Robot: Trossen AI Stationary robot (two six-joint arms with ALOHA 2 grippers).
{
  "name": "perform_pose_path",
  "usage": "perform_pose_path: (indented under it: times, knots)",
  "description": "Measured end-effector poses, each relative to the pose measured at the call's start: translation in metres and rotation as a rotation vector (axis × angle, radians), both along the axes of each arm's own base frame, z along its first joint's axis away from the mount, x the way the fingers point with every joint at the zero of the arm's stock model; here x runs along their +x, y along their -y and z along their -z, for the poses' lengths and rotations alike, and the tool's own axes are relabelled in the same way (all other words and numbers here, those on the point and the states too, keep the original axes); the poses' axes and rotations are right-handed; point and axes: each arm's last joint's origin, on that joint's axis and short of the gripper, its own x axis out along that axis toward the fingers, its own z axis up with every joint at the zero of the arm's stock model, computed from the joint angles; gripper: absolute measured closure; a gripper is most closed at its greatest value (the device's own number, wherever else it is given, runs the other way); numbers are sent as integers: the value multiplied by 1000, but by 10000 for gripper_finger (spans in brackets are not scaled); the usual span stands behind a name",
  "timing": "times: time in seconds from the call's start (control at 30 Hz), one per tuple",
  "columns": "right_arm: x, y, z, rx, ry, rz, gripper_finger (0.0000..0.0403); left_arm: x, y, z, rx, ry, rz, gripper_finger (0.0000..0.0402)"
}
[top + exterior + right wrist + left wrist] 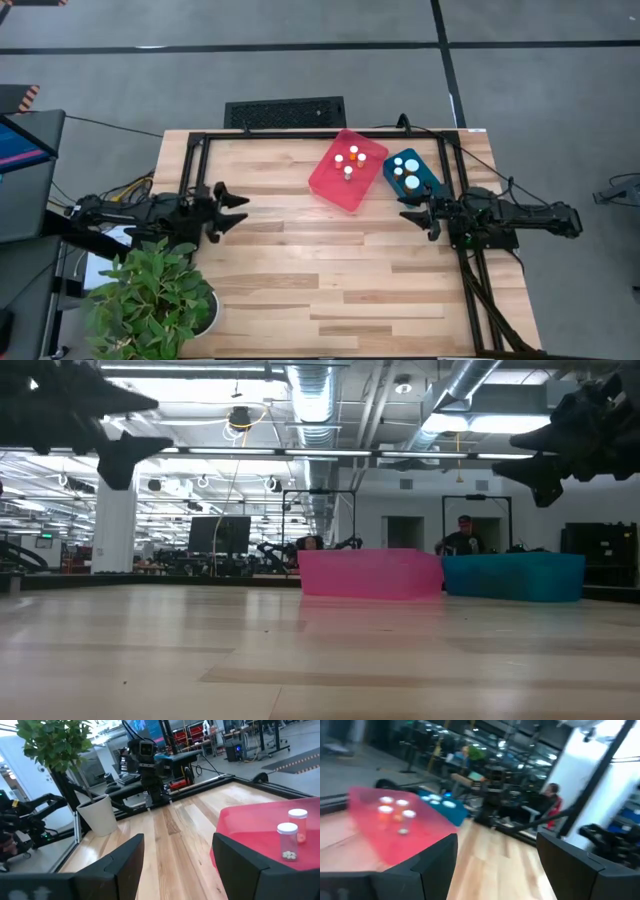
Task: Pick and place medicine bottles into bin by pill shape (circle, oval)
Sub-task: Return to Home Position
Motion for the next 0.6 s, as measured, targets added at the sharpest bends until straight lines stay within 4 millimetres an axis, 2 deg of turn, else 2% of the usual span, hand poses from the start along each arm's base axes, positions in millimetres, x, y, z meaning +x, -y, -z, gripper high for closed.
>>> perform_pose_path:
  times: [0.1,0.23,0.3,0.37,0.43,0.53,0.6]
  knots:
    - [0,0,1,4,-7,0,159,0,-1,6,-13,-60,-53,139]
    - [0,0,0,3,-3,-5,159,0,-2,10,-129,-79,-52,139]
    - [0,-2,-1,-77,10,-45,159,1,0,9,-7,-83,8,139]
    - [0,-5,-5,-152,52,-150,159,0,4,3,178,-25,110,139]
    - [-1,-8,-5,-178,65,-223,159,-2,6,-1,280,15,199,139]
    - [-1,-8,-3,-186,47,-236,159,-2,7,11,298,-54,231,139]
    - [-1,-8,-3,-223,46,-235,159,-1,7,11,304,-54,213,139]
